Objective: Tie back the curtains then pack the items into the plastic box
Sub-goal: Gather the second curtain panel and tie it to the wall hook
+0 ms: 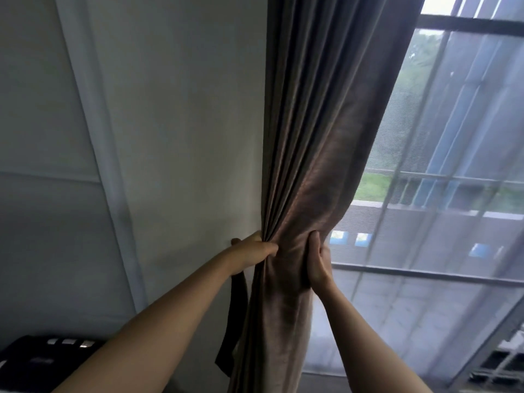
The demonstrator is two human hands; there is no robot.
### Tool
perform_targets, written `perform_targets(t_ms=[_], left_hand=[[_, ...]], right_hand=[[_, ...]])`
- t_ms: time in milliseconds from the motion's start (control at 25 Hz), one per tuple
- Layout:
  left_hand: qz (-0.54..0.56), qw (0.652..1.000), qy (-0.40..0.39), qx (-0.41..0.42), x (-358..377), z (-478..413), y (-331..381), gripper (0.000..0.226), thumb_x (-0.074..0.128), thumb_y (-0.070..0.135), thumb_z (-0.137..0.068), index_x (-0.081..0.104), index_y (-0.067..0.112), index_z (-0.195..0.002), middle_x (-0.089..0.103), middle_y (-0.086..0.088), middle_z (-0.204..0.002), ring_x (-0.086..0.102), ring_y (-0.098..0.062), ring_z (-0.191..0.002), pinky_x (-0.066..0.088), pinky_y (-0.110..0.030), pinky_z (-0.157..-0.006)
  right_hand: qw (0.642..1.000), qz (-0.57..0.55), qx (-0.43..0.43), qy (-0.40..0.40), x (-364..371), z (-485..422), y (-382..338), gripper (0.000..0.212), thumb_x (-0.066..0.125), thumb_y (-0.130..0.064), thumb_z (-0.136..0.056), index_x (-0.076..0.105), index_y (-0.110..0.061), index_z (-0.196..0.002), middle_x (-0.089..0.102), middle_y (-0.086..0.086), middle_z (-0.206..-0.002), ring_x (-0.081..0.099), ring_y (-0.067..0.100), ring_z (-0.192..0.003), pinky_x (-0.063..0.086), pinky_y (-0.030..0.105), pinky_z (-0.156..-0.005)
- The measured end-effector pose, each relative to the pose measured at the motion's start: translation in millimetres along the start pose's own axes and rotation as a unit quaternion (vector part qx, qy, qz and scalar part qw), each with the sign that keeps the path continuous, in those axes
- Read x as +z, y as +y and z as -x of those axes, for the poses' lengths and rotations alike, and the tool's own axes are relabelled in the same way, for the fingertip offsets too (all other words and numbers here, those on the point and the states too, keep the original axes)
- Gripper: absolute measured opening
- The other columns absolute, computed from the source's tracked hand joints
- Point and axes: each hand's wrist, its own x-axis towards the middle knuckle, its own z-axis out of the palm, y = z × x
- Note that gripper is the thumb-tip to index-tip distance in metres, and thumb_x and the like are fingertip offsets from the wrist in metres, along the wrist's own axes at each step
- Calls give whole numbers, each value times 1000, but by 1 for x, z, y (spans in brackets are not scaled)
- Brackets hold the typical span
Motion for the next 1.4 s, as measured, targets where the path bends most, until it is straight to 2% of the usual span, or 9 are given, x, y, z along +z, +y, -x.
perform_targets(t_ms=[120, 320, 440, 600, 760, 920, 1080, 1280, 1400], left_hand=[[-1, 1000, -19, 18, 26, -18, 22, 33, 52, 22, -78, 53, 27, -111, 59, 10, -97, 51, -2, -84, 37, -15, -70], [-25, 999, -4, 27, 56, -41, 46, 43, 50, 24, -82, 48, 15, -124, 56, -5, -119, 55, -16, -99, 41, -27, -87], [-14, 998, 25, 59, 54, -47, 45, 45, 49, 18, -85, 49, 12, -130, 57, -7, -121, 53, -17, -100, 39, -23, -86], [-26, 992, 102, 75, 25, -47, 26, 30, 47, 11, -86, 61, 9, -112, 65, -14, -109, 60, -21, -94, 42, -18, -68], [-65, 986, 137, 64, -8, -41, 4, 37, 48, 19, -89, 57, 11, -124, 61, -12, -121, 56, -26, -114, 40, -20, -83], [-170, 972, 146, 64, -22, -36, 7, 35, 45, 24, -91, 56, 9, -121, 60, -15, -117, 58, -31, -106, 43, -27, -79], [-266, 954, 129, 38, -17, -33, 16, 43, 45, 33, -92, 49, 6, -125, 58, -18, -118, 58, -34, -103, 46, -31, -78], [-265, 952, 152, 20, 4, -30, 28, 37, 43, 30, -95, 49, 5, -121, 58, -15, -117, 57, -29, -98, 39, -29, -72], [-265, 950, 165, 10, 9, -28, 31, 37, 44, 31, -94, 50, 6, -120, 58, -14, -117, 57, -32, -103, 43, -31, -75]], right_hand=[[996, 42, -32, 76, -35, -2, -2, 42, 44, -54, -87, 58, -18, -105, 63, -15, -91, 59, 6, -89, 43, 9, -71], [989, 78, -2, 123, -73, -13, -3, 39, 48, -48, -91, 56, -21, -117, 61, -11, -98, 56, 10, -94, 39, 23, -79], [994, 74, 34, 74, -70, -24, -6, 43, 46, -51, -92, 52, -19, -118, 61, -6, -103, 56, 13, -96, 40, 20, -76], [996, 60, 60, 2, -32, -37, -8, 47, 43, -49, -94, 50, -13, -124, 61, 4, -119, 57, 18, -109, 46, 32, -93], [998, -3, 43, -40, 16, -29, -2, 40, 39, -44, -97, 49, -20, -127, 58, 2, -127, 54, 13, -115, 41, 27, -98], [992, 18, 43, -120, 40, -22, 0, 57, 28, -49, -97, 40, -14, -140, 48, 5, -140, 43, 14, -129, 33, 35, -112], [993, 78, -27, -90, 30, -1, 3, 53, 30, -44, -98, 28, -17, -144, 44, -5, -135, 43, 11, -122, 33, 23, -99], [986, 167, -15, 20, 27, 36, 17, 58, 30, -32, -96, 9, -34, -149, 38, -8, -150, 43, 20, -132, 26, 52, -111], [987, 148, 41, 44, 33, 30, 7, 56, 24, -30, -93, 13, -37, -148, 42, -11, -146, 39, 17, -132, 14, 54, -115]])
